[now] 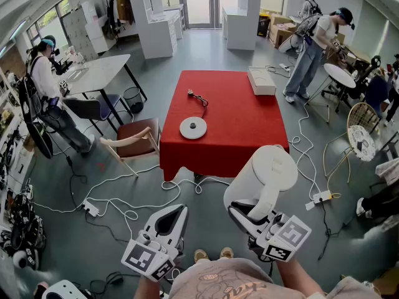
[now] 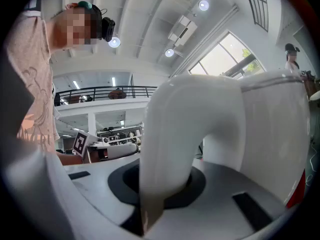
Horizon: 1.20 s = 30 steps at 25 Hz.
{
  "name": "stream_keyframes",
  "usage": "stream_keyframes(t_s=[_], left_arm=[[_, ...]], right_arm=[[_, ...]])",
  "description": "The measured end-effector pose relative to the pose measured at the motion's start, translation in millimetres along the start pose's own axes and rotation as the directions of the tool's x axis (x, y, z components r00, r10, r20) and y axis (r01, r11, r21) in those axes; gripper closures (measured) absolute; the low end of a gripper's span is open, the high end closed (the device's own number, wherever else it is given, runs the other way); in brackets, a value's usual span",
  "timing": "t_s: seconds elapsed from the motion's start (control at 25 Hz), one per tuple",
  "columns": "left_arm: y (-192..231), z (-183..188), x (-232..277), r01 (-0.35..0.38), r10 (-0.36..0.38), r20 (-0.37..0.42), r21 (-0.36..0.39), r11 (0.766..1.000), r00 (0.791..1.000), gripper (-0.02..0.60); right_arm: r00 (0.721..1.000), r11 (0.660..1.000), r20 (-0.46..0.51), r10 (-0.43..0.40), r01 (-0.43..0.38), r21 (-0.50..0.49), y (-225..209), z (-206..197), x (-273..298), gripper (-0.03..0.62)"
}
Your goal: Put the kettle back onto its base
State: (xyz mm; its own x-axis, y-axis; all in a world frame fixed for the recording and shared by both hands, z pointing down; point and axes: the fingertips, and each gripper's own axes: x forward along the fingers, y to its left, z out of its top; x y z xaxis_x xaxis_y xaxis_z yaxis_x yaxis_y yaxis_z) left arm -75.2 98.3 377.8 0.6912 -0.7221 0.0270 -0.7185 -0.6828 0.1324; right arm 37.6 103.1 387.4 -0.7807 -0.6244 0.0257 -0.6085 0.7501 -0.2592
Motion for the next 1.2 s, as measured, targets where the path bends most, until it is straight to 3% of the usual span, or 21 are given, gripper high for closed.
stream_keyframes(t_s=[0.88, 1.2], left_arm=[[-31.0, -16.1, 15.7, -0.057, 0.057, 0.002, -0.006, 0.998, 0.998, 0.583], [-20.3, -11.0, 33.4, -0.048, 0.048, 0.004, -0.010, 0.999, 0.999, 0.583]], right_arm=[[0.997, 0.997, -0.017, 0.075, -0.075, 0.001, -19.5, 3.2, -28.6, 0.530], [0.997, 0.998, -0.022, 0.068, -0.068, 0.007, -31.2, 5.7, -22.5, 0.530]])
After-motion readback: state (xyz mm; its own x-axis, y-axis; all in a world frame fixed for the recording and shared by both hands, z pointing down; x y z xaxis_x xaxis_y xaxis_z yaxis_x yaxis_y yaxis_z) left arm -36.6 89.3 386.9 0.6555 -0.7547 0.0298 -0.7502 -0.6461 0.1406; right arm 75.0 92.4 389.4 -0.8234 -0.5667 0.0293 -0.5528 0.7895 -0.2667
